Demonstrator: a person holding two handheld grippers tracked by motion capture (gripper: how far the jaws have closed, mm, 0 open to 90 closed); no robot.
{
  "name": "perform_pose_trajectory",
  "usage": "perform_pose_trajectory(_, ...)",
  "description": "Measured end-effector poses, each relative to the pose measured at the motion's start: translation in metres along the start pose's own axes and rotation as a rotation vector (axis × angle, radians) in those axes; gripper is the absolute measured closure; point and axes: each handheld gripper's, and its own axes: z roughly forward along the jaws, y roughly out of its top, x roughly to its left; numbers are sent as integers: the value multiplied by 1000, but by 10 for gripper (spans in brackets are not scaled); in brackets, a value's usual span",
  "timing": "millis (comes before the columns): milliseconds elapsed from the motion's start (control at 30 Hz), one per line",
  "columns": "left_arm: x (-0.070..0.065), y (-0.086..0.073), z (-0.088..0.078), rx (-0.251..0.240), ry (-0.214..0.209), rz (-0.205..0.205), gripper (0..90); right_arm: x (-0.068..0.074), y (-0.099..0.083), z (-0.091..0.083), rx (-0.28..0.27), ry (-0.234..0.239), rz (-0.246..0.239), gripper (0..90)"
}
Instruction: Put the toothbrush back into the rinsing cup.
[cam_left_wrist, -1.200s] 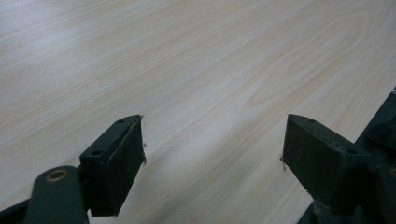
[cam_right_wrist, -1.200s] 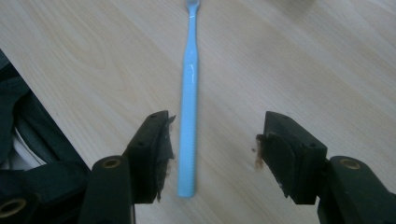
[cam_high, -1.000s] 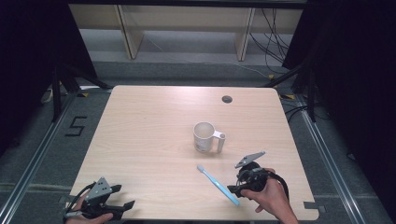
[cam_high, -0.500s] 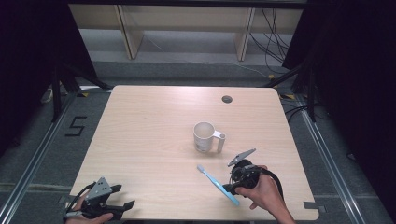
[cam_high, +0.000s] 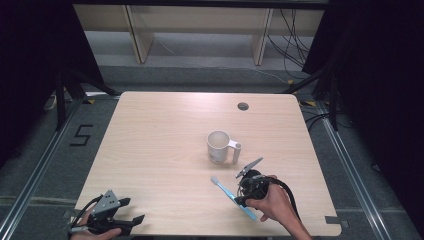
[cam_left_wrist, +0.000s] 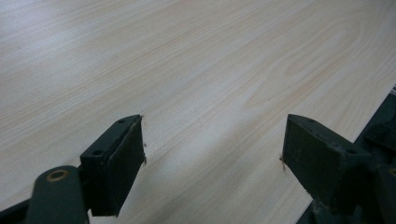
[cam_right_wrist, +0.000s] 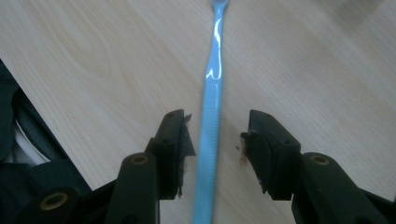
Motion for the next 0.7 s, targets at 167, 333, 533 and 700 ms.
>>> perform_pose_trajectory(167, 0, 0, -1, 6, 5, 11, 201, -1, 5, 5, 29, -2, -2, 598)
perform_pose_trajectory(333, 0, 0, -1, 10, 0, 12, 201, -1, 9, 8, 60, 3, 25, 603)
perform_pose_trajectory(533, 0, 0, -1, 10, 7, 17, 201, -3, 13, 12, 76, -2, -7, 609)
perform_pose_trajectory(700, 1, 0, -1, 12, 8, 19, 201, -1, 14, 12, 88, -6, -2, 615)
